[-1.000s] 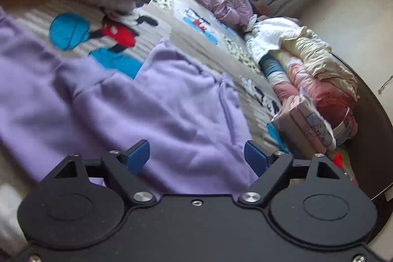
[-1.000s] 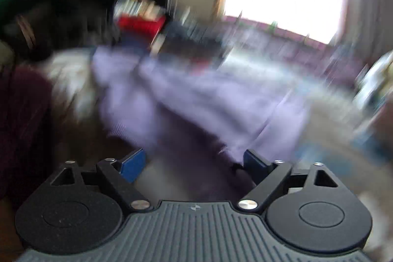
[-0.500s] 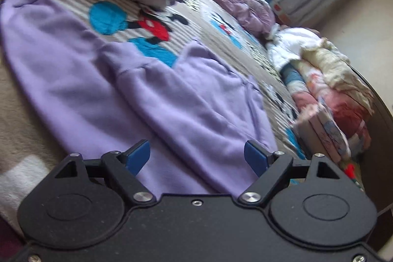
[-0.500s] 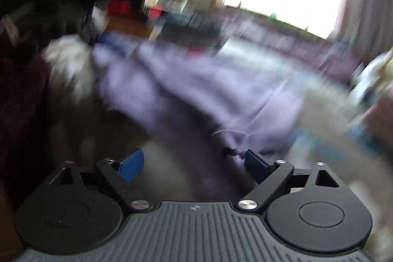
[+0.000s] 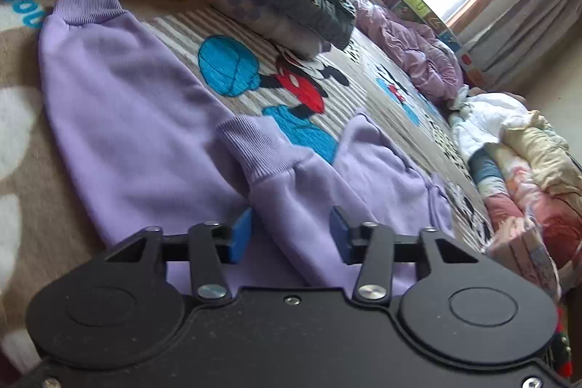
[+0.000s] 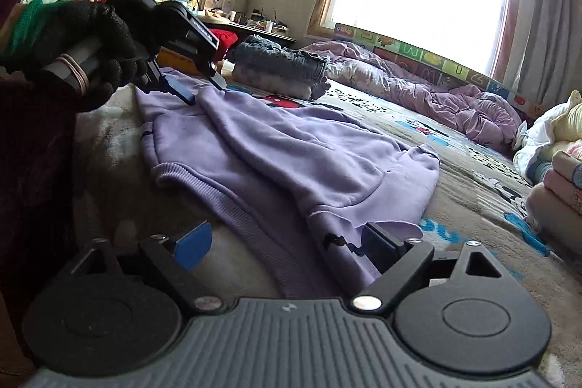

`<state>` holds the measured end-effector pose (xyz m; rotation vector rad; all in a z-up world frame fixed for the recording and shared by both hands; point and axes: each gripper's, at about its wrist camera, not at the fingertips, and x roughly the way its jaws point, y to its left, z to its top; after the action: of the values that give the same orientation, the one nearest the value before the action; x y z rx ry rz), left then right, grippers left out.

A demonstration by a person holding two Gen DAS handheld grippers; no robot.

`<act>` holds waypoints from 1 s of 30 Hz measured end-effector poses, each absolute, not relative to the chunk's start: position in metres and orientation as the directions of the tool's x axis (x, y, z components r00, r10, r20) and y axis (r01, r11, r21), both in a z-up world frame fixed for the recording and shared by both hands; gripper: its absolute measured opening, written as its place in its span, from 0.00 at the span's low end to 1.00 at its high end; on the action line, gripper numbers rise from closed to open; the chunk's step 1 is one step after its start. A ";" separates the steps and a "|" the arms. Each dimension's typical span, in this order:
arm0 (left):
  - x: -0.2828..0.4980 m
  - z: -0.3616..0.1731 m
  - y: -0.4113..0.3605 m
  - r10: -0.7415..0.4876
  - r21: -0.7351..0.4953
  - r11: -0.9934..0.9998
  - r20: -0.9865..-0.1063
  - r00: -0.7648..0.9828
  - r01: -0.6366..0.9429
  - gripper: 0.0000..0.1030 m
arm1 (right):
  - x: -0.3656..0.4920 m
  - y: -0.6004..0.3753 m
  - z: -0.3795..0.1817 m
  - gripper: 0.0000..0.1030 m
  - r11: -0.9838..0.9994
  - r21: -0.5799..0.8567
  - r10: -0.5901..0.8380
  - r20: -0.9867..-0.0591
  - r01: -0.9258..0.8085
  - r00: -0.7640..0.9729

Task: Fold clothes
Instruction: 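Move the left gripper to the other sleeve cuff and grasp it, then lift the cuff with the left gripper and fold the sleeve across the body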

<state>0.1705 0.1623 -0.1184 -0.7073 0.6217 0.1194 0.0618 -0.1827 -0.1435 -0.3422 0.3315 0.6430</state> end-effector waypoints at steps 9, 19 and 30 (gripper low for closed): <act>0.184 -0.105 0.162 -0.102 -0.559 0.787 -0.538 0.837 -0.263 0.02 | 0.068 -0.191 -0.144 0.86 0.751 -0.141 0.553 -0.398 -0.645 0.731; 0.213 -0.046 0.114 -0.199 -0.570 0.818 -0.406 0.892 -0.077 0.02 | 0.071 -0.194 -0.145 0.85 0.740 -0.087 0.587 -0.401 -0.667 0.704; 0.278 -0.014 0.045 -0.312 -0.580 0.813 -0.351 0.883 0.057 0.02 | 0.080 -0.204 -0.142 0.85 0.749 -0.007 0.601 -0.413 -0.663 0.684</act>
<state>0.2779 0.0454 -0.0145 -0.5933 0.4527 -0.2043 0.0796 -0.2041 -0.1422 -0.1609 0.4047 0.7120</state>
